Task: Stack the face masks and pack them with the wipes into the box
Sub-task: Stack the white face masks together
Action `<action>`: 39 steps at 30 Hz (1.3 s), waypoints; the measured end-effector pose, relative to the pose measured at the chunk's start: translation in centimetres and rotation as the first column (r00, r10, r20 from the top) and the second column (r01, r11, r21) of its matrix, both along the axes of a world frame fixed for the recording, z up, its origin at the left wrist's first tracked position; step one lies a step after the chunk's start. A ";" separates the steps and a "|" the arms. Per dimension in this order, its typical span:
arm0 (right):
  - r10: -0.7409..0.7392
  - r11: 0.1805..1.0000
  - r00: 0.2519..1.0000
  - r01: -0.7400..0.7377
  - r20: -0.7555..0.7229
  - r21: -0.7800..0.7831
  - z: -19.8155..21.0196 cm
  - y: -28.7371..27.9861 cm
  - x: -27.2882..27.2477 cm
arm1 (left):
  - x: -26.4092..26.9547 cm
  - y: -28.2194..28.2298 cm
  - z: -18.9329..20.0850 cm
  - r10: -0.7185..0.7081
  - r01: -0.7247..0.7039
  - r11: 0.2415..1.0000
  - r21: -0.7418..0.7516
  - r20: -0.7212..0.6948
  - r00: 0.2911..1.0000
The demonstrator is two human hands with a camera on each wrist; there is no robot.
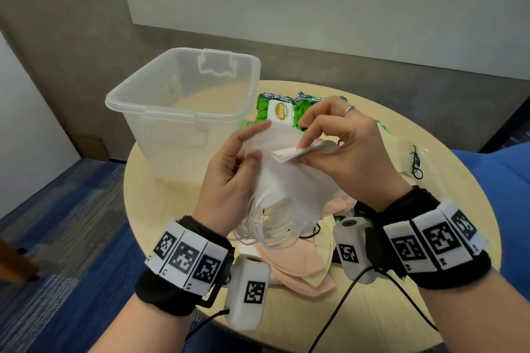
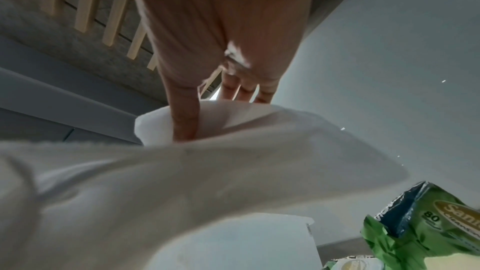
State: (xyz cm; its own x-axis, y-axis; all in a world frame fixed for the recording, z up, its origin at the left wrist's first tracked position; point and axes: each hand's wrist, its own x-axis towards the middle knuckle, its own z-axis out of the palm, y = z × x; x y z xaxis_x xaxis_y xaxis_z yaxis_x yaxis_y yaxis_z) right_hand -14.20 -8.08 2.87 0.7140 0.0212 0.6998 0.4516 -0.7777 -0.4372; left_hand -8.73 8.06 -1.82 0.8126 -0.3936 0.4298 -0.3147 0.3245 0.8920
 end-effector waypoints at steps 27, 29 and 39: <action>0.085 0.977 0.911 0.003 -0.403 0.213 1.6 1.2 0.7 | -0.5 0.3 0.1 -0.265 0.265 0.964 -0.031 -0.007 0.964; 0.059 0.977 0.932 0.019 -0.358 0.210 1.3 1.3 0.6 | -0.5 0.2 0.0 -0.222 0.220 0.975 0.039 0.044 0.974; 0.017 0.931 0.870 0.166 -0.493 0.324 -1.1 0.1 0.4 | 0.2 0.0 -0.6 -0.028 0.028 1.000 0.008 0.078 0.997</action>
State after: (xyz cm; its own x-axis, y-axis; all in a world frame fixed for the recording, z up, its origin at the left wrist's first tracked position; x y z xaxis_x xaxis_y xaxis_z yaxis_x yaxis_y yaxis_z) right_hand -13.84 -7.96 1.73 0.9497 -0.2226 0.2202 0.0611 -0.5580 -0.8276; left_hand -8.53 8.04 -2.43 0.7651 -0.4191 0.4889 -0.3747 0.3277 0.8673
